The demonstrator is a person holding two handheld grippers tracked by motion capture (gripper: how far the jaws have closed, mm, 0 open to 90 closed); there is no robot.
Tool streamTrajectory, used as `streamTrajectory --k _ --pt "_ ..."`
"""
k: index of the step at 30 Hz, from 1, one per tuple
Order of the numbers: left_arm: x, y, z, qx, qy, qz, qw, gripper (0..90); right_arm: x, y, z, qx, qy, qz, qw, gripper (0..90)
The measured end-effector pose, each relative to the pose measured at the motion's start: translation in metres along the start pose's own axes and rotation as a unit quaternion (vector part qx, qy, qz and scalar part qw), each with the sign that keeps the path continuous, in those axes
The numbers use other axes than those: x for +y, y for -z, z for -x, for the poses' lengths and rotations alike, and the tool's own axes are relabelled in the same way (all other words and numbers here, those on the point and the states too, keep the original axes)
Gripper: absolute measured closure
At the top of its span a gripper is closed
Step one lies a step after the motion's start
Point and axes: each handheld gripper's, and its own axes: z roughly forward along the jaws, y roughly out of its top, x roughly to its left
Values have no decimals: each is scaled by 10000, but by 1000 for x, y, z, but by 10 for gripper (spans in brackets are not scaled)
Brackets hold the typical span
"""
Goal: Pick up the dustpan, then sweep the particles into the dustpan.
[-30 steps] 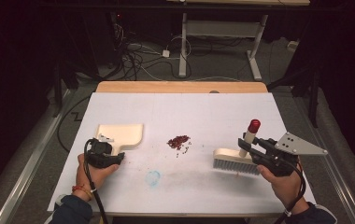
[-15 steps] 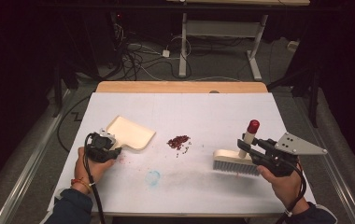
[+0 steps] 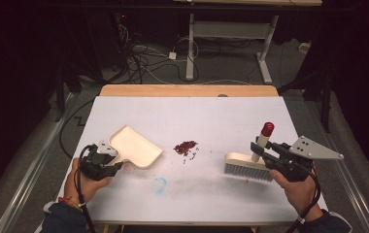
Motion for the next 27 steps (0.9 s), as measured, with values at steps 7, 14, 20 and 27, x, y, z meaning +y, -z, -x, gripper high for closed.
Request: streamTrajectory --k 7,14,20,27 --pt "-10 9 23 -253 -311 -47 9992 633 1 3 6 -106 -12 35 9999 701" --pt "-12 7 36 -469 -553 -140 9973 632 -2 2 6 -147 -27 4 9999 700" --pt "-12 7 41 -608 -668 -159 9958 632 -3 1 6 -186 -22 -31 9998 701" --pt "-16 9 50 -687 -743 -198 9947 632 -4 -6 8 -188 -61 -44 9998 701"
